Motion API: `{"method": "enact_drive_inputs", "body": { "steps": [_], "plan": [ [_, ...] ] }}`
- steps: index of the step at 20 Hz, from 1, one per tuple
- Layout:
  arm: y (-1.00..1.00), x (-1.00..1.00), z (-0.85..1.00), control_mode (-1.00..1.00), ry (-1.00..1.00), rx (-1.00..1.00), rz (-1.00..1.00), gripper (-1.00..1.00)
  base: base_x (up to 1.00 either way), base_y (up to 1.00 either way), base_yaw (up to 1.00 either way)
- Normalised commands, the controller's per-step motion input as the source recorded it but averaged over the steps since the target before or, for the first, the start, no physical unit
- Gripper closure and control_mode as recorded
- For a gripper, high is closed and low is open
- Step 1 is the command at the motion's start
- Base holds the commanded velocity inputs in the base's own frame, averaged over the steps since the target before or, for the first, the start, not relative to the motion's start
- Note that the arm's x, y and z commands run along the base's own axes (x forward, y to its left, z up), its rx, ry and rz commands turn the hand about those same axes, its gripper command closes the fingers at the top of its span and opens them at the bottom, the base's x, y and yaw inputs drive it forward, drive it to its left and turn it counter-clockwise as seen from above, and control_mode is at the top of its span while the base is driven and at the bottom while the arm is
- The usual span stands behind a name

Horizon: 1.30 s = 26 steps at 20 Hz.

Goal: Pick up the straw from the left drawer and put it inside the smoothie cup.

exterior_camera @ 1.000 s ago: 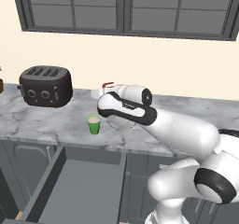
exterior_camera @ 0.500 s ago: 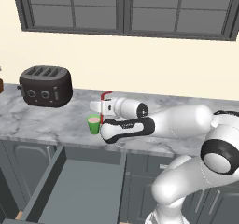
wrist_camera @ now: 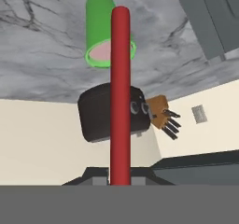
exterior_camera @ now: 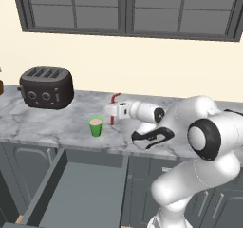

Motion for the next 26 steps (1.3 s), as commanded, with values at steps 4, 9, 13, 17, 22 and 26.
{"method": "enact_drive_inputs", "body": {
  "steps": [4, 9, 13, 17, 22, 26],
  "plan": [
    [0.00, 0.00, 0.22, -1.00, -0.04, 0.00, 0.00, 1.00, 0.00, 0.00, 0.00],
    [0.01, 0.00, 0.00, -1.00, 0.00, 0.00, 0.00, 1.00, 0.00, 0.00, 0.00],
    [0.33, 0.00, 0.00, -1.00, 0.00, 0.00, 0.00, 1.00, 0.00, 0.00, 0.00],
    [0.44, 0.00, 0.00, -1.00, 0.00, 0.00, 0.00, 1.00, 0.00, 0.00, 0.00],
    [0.03, 0.02, -0.09, -1.00, 0.00, 0.00, 0.00, 1.00, 0.00, 0.00, 0.00],
    [0.01, 0.00, -0.41, -1.00, 0.00, 0.00, 0.00, 1.00, 0.00, 0.00, 0.00]
  ]
}}
